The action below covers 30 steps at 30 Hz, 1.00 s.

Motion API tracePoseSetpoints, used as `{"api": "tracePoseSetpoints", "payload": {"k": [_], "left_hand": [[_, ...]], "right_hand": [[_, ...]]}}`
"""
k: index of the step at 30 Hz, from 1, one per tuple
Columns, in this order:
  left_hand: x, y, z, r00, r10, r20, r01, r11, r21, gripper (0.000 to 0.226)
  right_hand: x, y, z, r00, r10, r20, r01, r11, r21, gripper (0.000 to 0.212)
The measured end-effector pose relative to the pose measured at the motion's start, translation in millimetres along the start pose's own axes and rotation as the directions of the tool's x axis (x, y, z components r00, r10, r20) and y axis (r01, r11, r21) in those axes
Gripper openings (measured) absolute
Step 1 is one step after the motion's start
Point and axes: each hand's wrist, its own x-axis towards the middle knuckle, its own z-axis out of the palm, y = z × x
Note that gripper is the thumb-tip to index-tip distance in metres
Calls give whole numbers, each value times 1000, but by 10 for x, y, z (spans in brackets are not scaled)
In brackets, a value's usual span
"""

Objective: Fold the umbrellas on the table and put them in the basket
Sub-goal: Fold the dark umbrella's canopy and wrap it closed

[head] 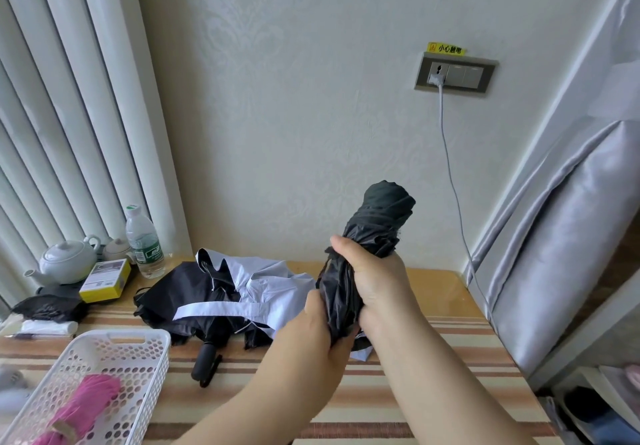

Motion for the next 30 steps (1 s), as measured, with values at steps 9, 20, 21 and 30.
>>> {"api": "tracePoseSetpoints", "payload": {"k": [9,20,21,30], "left_hand": [[107,-49,-328,706,137,695,585,441,-681,29],[46,-29,34,982,-187,-17,187,981,44,28],[41,-50,31,984,-180,17,179,983,23,28],[14,-99,-211,666,139,733,678,296,-673,50]], "right_hand": [[-110,-69,-61,886,118,449,-121,992,-24,36],[37,79,69,1000,9,-23,-9,1000,-23,17],[48,96,52,999,17,-33,-18,999,-38,15],[-7,50,-105,880,231,414,-250,968,-7,21]]}}
